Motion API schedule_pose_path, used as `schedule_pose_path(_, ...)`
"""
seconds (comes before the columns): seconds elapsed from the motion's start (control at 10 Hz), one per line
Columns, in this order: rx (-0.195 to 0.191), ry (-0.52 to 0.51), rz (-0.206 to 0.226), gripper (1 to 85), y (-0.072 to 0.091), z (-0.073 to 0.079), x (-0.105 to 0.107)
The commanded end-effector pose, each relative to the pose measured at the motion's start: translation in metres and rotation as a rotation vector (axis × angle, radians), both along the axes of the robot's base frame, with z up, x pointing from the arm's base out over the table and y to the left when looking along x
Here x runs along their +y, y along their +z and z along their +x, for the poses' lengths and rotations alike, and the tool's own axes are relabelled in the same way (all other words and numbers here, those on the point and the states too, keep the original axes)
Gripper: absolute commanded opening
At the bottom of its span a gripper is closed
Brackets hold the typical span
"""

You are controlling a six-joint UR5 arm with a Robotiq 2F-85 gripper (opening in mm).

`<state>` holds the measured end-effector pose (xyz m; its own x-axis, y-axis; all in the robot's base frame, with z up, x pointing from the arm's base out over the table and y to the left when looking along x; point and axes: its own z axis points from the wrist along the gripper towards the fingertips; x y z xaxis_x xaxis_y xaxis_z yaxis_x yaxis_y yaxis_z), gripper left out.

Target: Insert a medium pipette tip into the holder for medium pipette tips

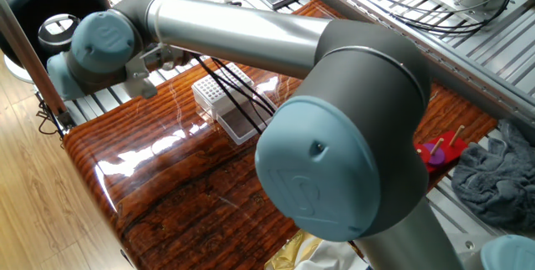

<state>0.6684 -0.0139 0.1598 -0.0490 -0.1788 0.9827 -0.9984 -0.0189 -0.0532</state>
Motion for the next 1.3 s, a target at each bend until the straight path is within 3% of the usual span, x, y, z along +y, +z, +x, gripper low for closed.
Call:
schedule_pose_path(0.0,0.001,-0.018,-0.014,1.0,-0.006,-0.01,0.009)
schedule_pose_path(0.3,-0.01,-0.022,-0.02,1.0,-0.009,-0.013,0.014)
schedule_pose_path(0.7,0.0,0.017,-0.093,1.0,-0.004,-0.006,0.016)
schedule_pose_path(1.2,-0.013,0.011,-0.107,1.0,-0.01,-0.01,0.022)
